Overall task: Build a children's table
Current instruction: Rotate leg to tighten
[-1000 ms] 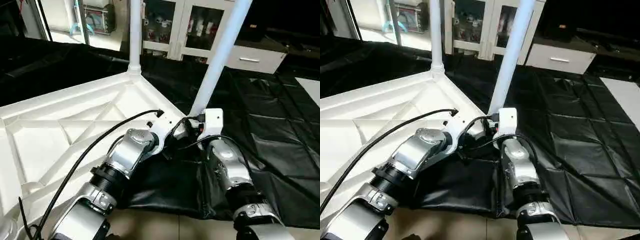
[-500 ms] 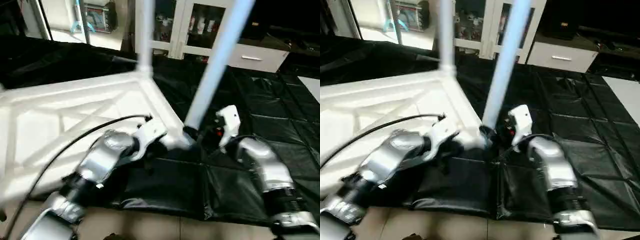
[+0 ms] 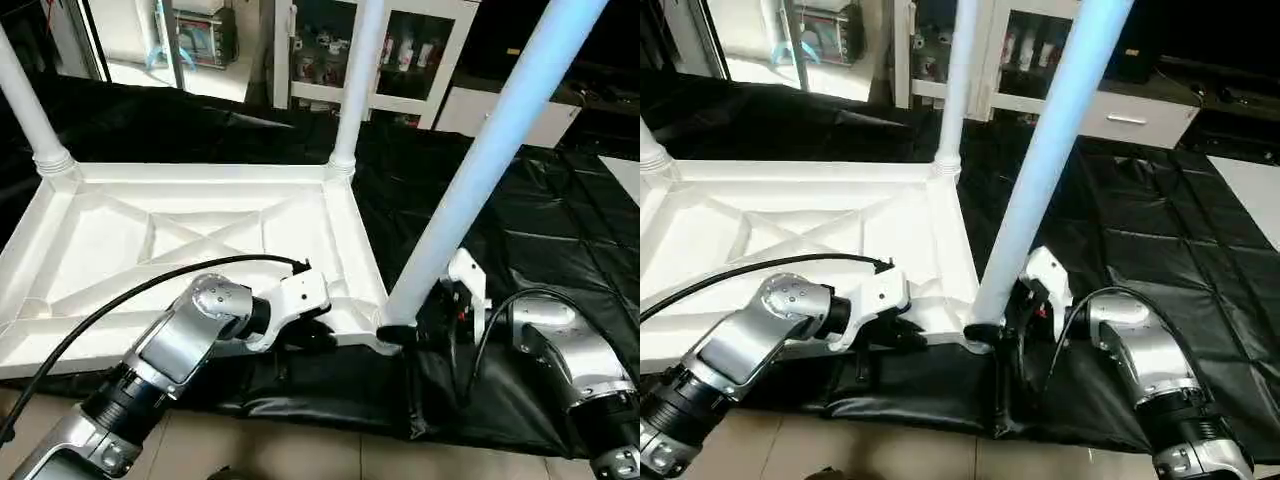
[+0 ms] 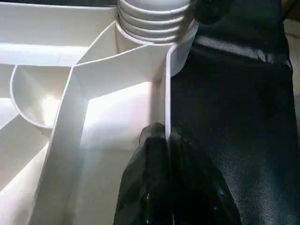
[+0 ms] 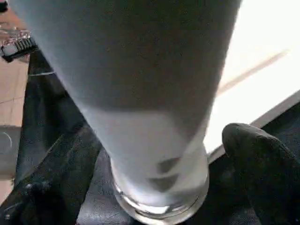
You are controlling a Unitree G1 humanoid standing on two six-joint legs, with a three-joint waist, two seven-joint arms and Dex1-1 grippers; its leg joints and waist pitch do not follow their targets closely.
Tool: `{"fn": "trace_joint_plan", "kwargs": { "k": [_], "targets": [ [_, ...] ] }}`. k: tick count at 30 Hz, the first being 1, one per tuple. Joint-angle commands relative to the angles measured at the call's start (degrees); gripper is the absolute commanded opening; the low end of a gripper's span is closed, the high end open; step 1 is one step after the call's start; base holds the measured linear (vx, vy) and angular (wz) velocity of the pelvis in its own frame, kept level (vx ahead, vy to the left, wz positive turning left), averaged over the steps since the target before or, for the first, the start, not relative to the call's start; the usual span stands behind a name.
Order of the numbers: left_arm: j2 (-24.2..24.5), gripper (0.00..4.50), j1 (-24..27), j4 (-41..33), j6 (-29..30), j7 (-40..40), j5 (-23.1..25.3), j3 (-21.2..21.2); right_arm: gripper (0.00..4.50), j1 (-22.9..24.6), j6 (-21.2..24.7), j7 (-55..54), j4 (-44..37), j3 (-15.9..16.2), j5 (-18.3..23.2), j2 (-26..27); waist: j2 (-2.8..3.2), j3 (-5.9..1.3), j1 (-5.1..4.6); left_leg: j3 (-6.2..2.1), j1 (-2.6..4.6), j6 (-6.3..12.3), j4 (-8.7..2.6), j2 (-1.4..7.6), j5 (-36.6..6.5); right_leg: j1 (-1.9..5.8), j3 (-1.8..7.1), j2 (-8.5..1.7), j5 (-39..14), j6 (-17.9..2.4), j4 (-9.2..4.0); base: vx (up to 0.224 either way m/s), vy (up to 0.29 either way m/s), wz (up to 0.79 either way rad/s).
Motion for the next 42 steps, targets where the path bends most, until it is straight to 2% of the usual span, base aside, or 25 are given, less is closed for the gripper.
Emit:
{"fn": "trace_joint_plan", "kwargs": {
  "k": [1,3,4,8,9,13,14,17,18,29,30,31,32,33,34,36,37,40,41,42],
  "targets": [
    [-0.9,0.0,0.7,-1.6,0.3,-1.3,-1.8,-1.7,4.24,-0.2,-0.6,0.7,-0.4,0.4,-0.6,-0.4,-0.13,-3.33,-0.13,-0.82,0.35,2.09,-4.19,2.88,-8.9,2.73,3.36,-4.58,-14.5,-10.3,-3.7,0.0,0.0,0.0],
    [-0.9,0.0,0.8,-1.7,0.4,-1.4,-1.5,-1.6,3.96,-0.1,-0.8,1.0,-0.3,0.5,-0.6,-0.4,-0.07,-3.4,-0.16,-0.81,0.36,2.35,-4.12,2.91,-8.0,2.73,3.36,-4.52,-12.8,-10.8,-3.48,0.0,0.0,0.0],
    [-0.9,0.0,0.8,-1.7,0.4,-1.5,-1.4,-1.6,3.96,-0.2,-0.9,1.1,0.0,0.6,-0.5,-0.3,-0.1,-3.4,-0.17,-0.75,0.38,2.5,-4.07,2.88,-7.9,2.73,3.36,-4.5,-12.3,-11.1,-3.47,0.0,0.0,0.0],
    [-0.8,0.0,0.7,-1.5,0.5,-1.5,-1.1,-1.4,3.76,-0.2,-1.9,1.4,0.8,1.0,-1.1,-0.2,-0.14,-3.39,-0.15,-0.73,0.34,2.55,-4.04,2.87,-8.2,2.78,3.35,-4.6,-13.2,-11.0,-3.56,0.0,0.0,0.0],
    [-0.8,0.0,0.7,-1.4,0.5,-1.5,-1.1,-1.5,3.53,-0.2,-2.1,1.3,1.1,1.1,-1.2,-0.2,-0.08,-3.4,-0.17,-0.77,0.36,2.54,-4.04,2.87,-8.1,2.82,3.36,-4.56,-13.2,-11.0,-3.52,0.0,0.0,0.0],
    [-0.7,0.0,0.7,-1.4,0.6,-1.5,-1.0,-1.5,3.37,-0.2,-2.9,1.5,1.5,1.5,-1.9,-0.3,-0.17,-3.46,-0.17,-0.74,0.34,2.67,-3.97,2.84,-7.6,2.85,3.35,-4.49,-12.3,-11.2,-3.39,0.0,0.0,0.0],
    [-0.7,0.0,0.7,-1.4,0.6,-1.5,-0.9,-1.6,3.15,-0.2,-3.1,1.5,1.6,1.6,-2.0,-0.3,-0.16,-3.45,-0.17,-0.71,0.37,2.71,-3.95,2.83,-7.7,2.83,3.36,-4.5,-12.3,-11.3,-3.42,0.0,0.0,0.0],
    [-0.7,0.0,0.7,-1.4,0.7,-1.5,-0.9,-1.5,3.04,-0.3,-3.2,1.5,1.9,1.6,-2.1,-0.2,-0.28,-3.46,-0.19,-0.71,0.35,2.81,-3.92,2.83,-7.5,2.85,3.35,-4.49,-12.3,-11.3,-3.37,0.0,0.0,0.0],
    [-0.7,0.0,0.6,-1.3,0.7,-1.5,-0.9,-1.5,2.83,-0.4,-3.4,1.6,2.1,1.5,-2.2,-0.1,-0.23,-3.48,-0.16,-0.74,0.4,2.81,-3.93,2.85,-7.5,2.85,3.34,-4.5,-12.2,-11.3,-3.33,0.0,0.0,0.0],
    [-1.2,0.0,0.3,-0.4,1.2,-0.4,-0.4,-1.2,2.72,-1.1,-4.7,-1.2,4.4,0.6,-2.7,2.0,-0.28,-3.47,-0.44,-0.76,0.38,2.4,-3.93,2.82,-8.6,2.8,3.33,-4.48,-13.0,-11.3,-3.45,0.0,0.0,0.0],
    [-3.1,0.0,-0.7,2.0,2.3,3.1,0.5,-0.1,2.72,-2.0,-3.3,-8.8,7.1,-2.0,-2.3,5.5,-0.37,-3.42,-0.51,-0.79,0.37,2.27,-3.97,2.83,-9.0,2.79,3.3,-4.47,-13.7,-11.2,-3.52,0.0,0.0,0.0],
    [-3.1,0.0,-0.7,2.0,2.3,3.1,0.5,-0.1,2.72,-2.0,-3.3,-8.8,7.1,-2.0,-2.3,5.5,-0.29,-3.22,-0.79,-0.8,0.49,1.66,-4.13,2.74,-10.4,2.46,3.29,-4.52,-15.9,-10.8,-3.97,0.0,0.0,0.0],
    [-5.5,0.0,-2.1,5.2,3.1,7.7,1.7,1.2,2.72,-3.0,-1.7,-16.4,9.8,-4.5,-2.0,8.7,-0.19,-3.12,-0.87,-0.92,0.49,1.04,-4.21,2.72,-11.6,2.5,3.22,-4.49,-17.8,-10.3,-4.07,0.0,0.0,0.0],
    [-6.2,0.0,-2.6,6.2,3.2,9.2,2.2,1.6,2.72,-3.3,-1.1,-18.5,10.5,-5.1,-1.9,9.6,-0.47,-3.1,-1.28,-1.18,0.47,-0.34,-4.31,2.65,-13.4,2.55,3.03,-4.55,-21.8,-9.0,-4.37,0.0,0.0,0.0],
    [-6.4,0.0,-2.7,6.5,3.3,9.6,2.3,1.7,2.72,-3.4,-1.0,-19.0,10.7,-5.3,-1.9,9.8,-0.49,-3.29,-1.64,-1.4,0.32,-1.18,-4.33,2.61,-14.4,2.69,2.92,-4.69,-24.0,-7.7,-4.51,0.0,0.0,0.0],
    [-9.8,0.0,-5.0,10.4,5.5,16.0,3.6,3.6,2.71,-4.9,0.5,-30.7,13.4,-7.8,-2.8,14.0,-0.36,-3.2,-1.89,-1.41,0.62,-1.46,-4.28,2.57,-15.6,2.24,2.97,-4.69,-25.2,-6.8,-4.97,0.0,0.0,0.0],
    [-10.2,0.0,-5.3,10.8,5.8,16.7,3.7,3.8,2.71,-5.1,0.7,-32.1,13.7,-8.1,-2.9,14.5,-0.41,-3.24,-2.25,-1.35,0.67,-1.52,-4.22,2.5,-15.7,2.07,3.04,-4.63,-25.1,-6.9,-4.98,0.0,0.0,0.0],
    [-17.0,0.0,-9.4,17.1,7.8,27.8,6.1,6.1,2.7,-7.8,0.3,-52.1,18.8,-11.0,-5.3,23.3,-0.16,-3.3,-2.74,-1.47,0.52,-2.42,-4.29,2.36,-15.6,1.83,2.96,-4.57,-25.4,-6.3,-5.05,0.0,0.0,0.0],
    [-17.9,0.0,-9.9,17.9,7.6,29.2,6.4,6.5,2.7,-8.2,-0.1,-53.7,19.3,-11.0,-5.7,24.5,-0.09,-3.48,-2.68,-1.61,0.73,-2.73,-4.23,2.37,-16.4,1.92,2.82,-4.74,-25.9,-5.8,-5.08,0.0,0.0,0.0],
    [-19.3,0.0,-10.5,18.8,7.3,31.1,6.6,7.0,2.7,-8.4,-0.6,-54.8,19.6,-10.5,-6.2,26.2,-0.11,-3.47,-2.68,-1.55,0.66,-2.6,-4.24,2.38,-16.4,1.91,2.89,-4.72,-25.3,-5.7,-5.11,0.0,0.0,0.0]
  ]
}}
